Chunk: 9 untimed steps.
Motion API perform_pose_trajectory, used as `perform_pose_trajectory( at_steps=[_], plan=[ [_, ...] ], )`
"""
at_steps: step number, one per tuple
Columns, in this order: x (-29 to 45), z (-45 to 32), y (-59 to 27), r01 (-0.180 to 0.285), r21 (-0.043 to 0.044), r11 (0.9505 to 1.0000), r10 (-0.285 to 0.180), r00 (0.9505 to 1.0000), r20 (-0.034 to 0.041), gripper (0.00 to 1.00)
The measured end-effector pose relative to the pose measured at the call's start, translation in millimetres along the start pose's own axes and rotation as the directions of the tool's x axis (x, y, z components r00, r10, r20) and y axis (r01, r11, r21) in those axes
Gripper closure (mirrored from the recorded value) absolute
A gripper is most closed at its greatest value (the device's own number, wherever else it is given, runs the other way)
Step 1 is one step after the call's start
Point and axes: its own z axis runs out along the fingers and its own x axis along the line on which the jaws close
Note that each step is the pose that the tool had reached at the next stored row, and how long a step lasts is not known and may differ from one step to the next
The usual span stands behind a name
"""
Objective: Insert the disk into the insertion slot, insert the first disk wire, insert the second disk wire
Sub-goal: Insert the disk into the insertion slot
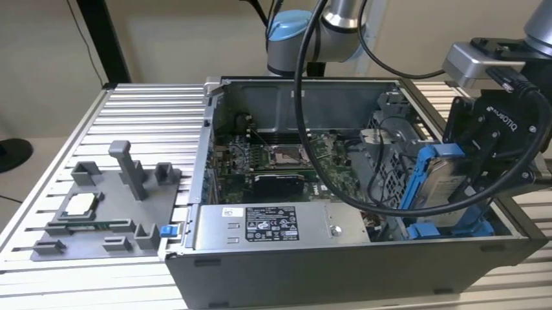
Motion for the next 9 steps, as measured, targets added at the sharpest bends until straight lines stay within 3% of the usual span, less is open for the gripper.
perform_pose_trajectory(
  at_steps=[1, 7, 9],
  plan=[
    [0.0, 0.0, 0.0, 0.000, -0.0001, 1.0000, 0.000, 1.0000, 0.0000, 1.00],
    [0.0, 0.0, 0.0, 0.000, -0.0006, 1.0000, 0.000, 1.0000, -0.0001, 1.00],
    [0.2, -0.3, -0.4, 0.000, -0.0044, 1.0000, 0.000, 1.0000, -0.0002, 1.00]
  ],
)
